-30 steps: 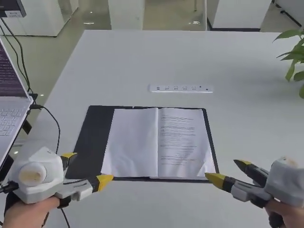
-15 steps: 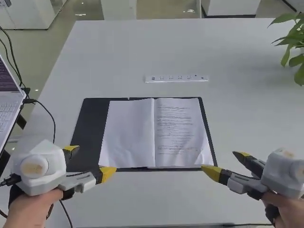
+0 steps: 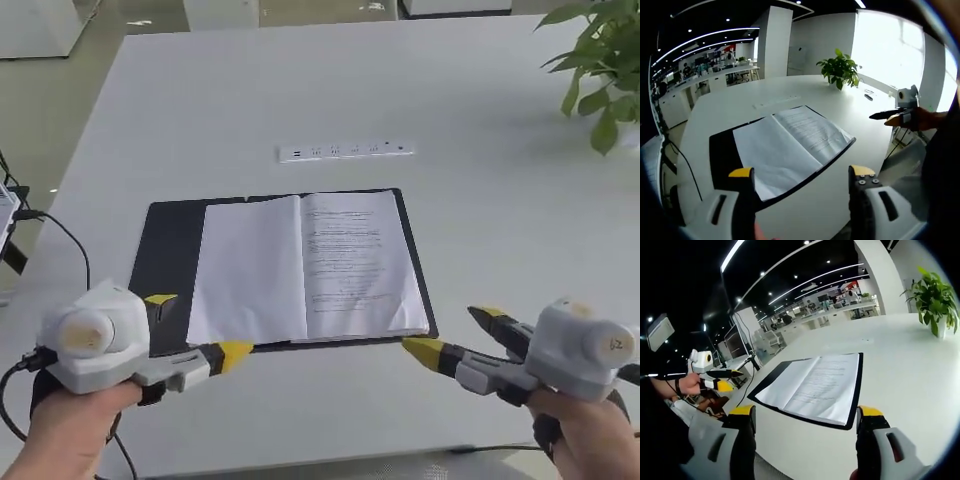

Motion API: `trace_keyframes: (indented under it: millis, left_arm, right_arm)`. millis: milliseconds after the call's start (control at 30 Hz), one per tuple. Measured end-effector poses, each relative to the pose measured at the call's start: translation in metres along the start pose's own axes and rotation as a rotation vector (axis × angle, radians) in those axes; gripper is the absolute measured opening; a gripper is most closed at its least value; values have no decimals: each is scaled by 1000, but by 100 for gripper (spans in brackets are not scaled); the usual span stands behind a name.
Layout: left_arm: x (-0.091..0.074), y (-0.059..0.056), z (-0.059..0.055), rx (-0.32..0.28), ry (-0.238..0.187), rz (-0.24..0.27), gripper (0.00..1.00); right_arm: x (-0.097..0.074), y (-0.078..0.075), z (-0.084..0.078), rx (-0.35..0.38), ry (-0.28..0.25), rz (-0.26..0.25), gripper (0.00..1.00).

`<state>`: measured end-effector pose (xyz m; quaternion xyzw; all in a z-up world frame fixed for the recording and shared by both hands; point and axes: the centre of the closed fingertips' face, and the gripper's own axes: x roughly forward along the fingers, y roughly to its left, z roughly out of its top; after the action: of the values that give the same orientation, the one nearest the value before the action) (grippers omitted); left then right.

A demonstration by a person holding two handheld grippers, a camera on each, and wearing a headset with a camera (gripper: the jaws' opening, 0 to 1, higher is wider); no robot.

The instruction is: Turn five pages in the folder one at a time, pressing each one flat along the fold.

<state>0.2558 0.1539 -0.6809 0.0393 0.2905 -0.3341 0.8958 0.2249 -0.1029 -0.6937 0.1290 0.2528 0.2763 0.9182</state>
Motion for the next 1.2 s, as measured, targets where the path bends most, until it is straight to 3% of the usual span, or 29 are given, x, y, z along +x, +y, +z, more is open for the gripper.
trace_keyframes:
  millis: [300,567,733,833,1200]
  left_arm:
    - [21,-19,19,37,2,-56,76]
    - [50,-48,26,94,38,-140,75]
    - [70,-70,39,108,9,-207,75]
    - [82,-78,39,128,36,-233,74]
    - [135,-114,47,145,65,-306,73]
  right_arm:
    - [-8,-12,3,27,-20,-19,82]
    - [-13,-19,1,46,-23,-28,84]
    - [-15,-24,-4,61,-15,-32,84]
    - [-16,-26,-4,66,-17,-36,83]
    - [-19,-34,-7,85,-14,-41,83]
